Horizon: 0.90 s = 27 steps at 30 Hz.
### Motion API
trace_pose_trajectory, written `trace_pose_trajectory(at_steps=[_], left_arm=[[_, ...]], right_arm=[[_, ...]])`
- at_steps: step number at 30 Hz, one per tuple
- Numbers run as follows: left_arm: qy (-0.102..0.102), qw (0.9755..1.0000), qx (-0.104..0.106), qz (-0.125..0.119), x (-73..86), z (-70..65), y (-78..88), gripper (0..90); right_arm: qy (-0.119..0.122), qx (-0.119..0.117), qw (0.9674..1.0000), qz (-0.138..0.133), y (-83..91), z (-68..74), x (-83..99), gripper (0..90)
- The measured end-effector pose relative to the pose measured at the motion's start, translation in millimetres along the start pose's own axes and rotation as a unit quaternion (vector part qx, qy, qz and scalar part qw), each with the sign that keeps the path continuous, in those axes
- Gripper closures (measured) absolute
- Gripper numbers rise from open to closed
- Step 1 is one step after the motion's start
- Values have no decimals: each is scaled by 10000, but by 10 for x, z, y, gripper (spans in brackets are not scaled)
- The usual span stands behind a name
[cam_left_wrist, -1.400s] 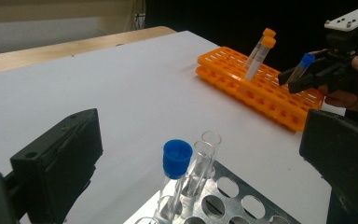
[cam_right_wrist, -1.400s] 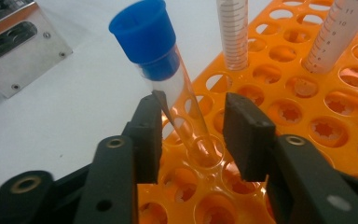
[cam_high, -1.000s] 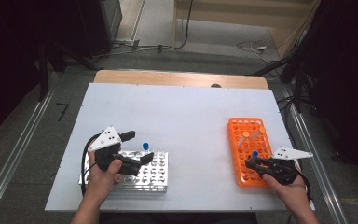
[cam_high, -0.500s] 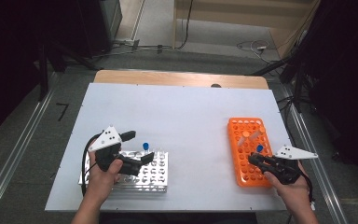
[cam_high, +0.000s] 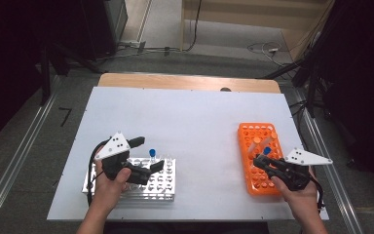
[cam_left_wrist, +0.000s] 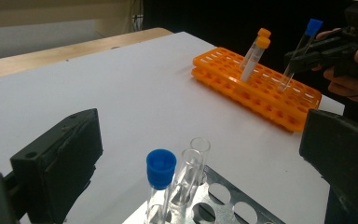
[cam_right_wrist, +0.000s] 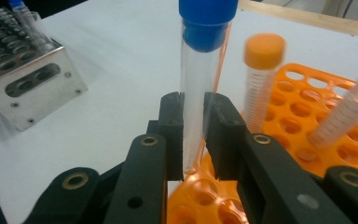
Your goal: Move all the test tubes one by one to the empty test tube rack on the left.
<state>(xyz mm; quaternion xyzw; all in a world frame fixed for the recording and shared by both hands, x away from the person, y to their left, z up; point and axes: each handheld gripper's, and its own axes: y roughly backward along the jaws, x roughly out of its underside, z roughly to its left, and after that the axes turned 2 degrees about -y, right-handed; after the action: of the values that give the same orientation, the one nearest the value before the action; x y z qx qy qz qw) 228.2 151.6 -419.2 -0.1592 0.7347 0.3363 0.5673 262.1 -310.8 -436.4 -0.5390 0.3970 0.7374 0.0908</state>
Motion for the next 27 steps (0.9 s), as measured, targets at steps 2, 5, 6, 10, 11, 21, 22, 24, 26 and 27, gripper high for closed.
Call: trace_pose_trajectory(at_steps=[2,5,6,10,11,21,22,24,26,27], left_arm=[[-3,10000,11,-9,-2,-10,-10,0],[-14,10000,39,-19,-8,-31,-26,0],[-37,10000,34,-4,-14,-42,-29,0],[-48,9999,102,-30,-29,-89,-61,0],[-70,9999,126,-22,-33,-103,-71,0],[-127,9992,373,10,-43,-253,-221,3],[-122,9991,402,10,-41,-274,-241,4],[-143,9988,457,50,-42,-320,-281,4],[-162,9986,508,60,-42,-362,-316,6],[-179,9985,516,64,-41,-383,-332,24]], right_arm=[[20,-95,10000,-18,-33,45,-20,744],[53,-218,9997,-44,-86,116,-51,744],[62,-253,9996,-48,-99,135,-59,745],[170,-435,9989,-16,-198,275,-97,745],[202,-475,9987,-2,-216,302,-103,745],[352,-907,9953,-1,-380,595,-171,745],[341,-934,9950,-4,-386,611,-173,745],[353,-1021,9941,-16,-406,656,-176,746],[371,-1091,9933,-3,-422,694,-179,746],[389,-1140,9927,5,-435,720,-180,745]])
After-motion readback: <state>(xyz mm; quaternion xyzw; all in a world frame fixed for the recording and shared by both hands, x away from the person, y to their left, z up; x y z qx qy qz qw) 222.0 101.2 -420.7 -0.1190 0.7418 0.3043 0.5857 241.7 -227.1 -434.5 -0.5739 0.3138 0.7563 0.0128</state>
